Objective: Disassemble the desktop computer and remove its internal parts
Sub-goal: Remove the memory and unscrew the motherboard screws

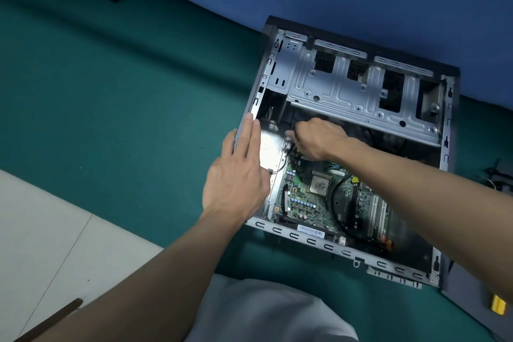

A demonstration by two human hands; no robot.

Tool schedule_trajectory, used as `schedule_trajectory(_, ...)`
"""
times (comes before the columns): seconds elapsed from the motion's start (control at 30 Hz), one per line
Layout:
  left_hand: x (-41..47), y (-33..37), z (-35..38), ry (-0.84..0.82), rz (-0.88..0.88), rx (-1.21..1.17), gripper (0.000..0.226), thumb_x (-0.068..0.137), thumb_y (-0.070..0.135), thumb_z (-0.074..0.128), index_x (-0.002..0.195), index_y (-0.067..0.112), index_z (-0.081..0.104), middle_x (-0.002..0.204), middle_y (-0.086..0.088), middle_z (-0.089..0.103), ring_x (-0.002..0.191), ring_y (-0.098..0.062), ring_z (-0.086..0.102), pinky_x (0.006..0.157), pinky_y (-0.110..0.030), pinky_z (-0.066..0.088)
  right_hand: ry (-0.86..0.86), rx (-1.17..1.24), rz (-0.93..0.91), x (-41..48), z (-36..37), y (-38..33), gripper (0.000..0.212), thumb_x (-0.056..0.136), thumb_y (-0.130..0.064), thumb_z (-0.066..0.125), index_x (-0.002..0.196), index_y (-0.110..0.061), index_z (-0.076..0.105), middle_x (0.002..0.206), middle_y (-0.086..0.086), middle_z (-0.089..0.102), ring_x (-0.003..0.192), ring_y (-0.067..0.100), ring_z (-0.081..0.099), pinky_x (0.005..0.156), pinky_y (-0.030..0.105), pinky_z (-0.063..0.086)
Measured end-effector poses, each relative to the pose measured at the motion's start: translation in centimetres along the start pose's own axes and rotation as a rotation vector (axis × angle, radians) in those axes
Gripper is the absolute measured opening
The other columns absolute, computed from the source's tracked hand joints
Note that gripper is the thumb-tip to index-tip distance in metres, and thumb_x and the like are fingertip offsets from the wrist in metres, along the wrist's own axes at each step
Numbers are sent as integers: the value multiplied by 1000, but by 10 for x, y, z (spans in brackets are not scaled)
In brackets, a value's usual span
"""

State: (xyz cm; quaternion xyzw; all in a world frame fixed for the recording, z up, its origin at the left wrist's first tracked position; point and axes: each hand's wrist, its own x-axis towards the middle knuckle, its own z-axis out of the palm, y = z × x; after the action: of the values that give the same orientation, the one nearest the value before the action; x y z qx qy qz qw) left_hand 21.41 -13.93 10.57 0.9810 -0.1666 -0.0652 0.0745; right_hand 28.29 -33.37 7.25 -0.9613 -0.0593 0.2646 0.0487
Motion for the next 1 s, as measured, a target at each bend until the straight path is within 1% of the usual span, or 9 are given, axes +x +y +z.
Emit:
schedule_trajectory(0.13, 0, 0, 1, 10, -5, 11, 73, 89, 31, 37, 152, 13, 5, 162, 4, -1, 136, -20, 27, 62, -28, 55, 12, 81, 5, 2, -2, -1, 12, 84, -4, 48, 82, -16, 45, 76, 2, 49, 63, 17, 47, 48, 27, 28)
schedule_trajectory(0.23, 0, 0, 2, 16, -16, 23, 74, 88, 31, 40, 152, 14, 7, 162, 4, -1, 134, -19, 28, 61, -28, 55, -19, 94, 2, 6, -2, -1, 13, 93, -21, 48, 81, -19, 43, 77, 1, 51, 62, 11, 44, 50, 27, 33)
schedule_trajectory(0.33, 0, 0, 3, 20, -18, 28, 74, 89, 32, 39, 153, 15, 6, 162, 5, -2, 133, -18, 29, 59, -28, 53, 4, 43, 29, 7, 2, 3, 37, 101, -42, 33, 76, -17, 45, 72, 2, 53, 59, 14, 47, 52, 29, 38)
schedule_trajectory(0.43, 0, 0, 2, 27, -17, 21, 74, 89, 33, 39, 153, 16, 6, 162, 6, -3, 132, -18, 28, 59, -27, 51, -2, 81, -9, 7, 2, 3, 15, 89, -9, 47, 78, -18, 46, 77, 3, 53, 65, 18, 50, 48, 28, 30)
schedule_trajectory(0.5, 1, 0, 2, 30, -19, 11, 74, 89, 33, 39, 153, 16, 5, 162, 7, -3, 132, -17, 27, 60, -27, 51, -37, 137, -38, 7, 1, 4, 14, 83, -5, 52, 83, -19, 48, 81, 2, 55, 70, 19, 52, 48, 28, 33)
schedule_trajectory(0.57, 1, 0, 1, 31, -19, 4, 74, 90, 34, 39, 152, 16, 5, 162, 8, -4, 132, -17, 27, 60, -27, 52, -29, 133, -28, 6, 1, 4, 10, 92, -19, 52, 82, -18, 47, 79, 1, 55, 66, 17, 52, 48, 26, 33)
schedule_trajectory(0.67, 0, 1, 0, 27, -19, -4, 74, 91, 35, 39, 153, 16, 4, 162, 8, -5, 132, -17, 27, 60, -27, 53, 5, 77, 36, 6, 4, 6, 42, 100, -45, 38, 73, -14, 45, 67, 1, 51, 55, 14, 47, 47, 25, 33)
schedule_trajectory(0.83, 0, 0, 1, 26, -16, -2, 74, 90, 36, 37, 153, 17, 3, 162, 8, -6, 133, -18, 27, 59, -26, 51, -27, 104, -21, 6, 2, 5, 17, 85, -6, 51, 78, -21, 47, 79, 2, 56, 68, 18, 52, 47, 26, 29)
schedule_trajectory(1.0, 1, 0, 1, 31, -20, -11, 74, 90, 36, 37, 153, 17, 3, 162, 8, -5, 131, -18, 29, 60, -27, 51, -23, -19, 49, 7, 3, 3, 47, 99, -52, 29, 73, -16, 44, 68, 0, 52, 57, 14, 48, 50, 28, 37)
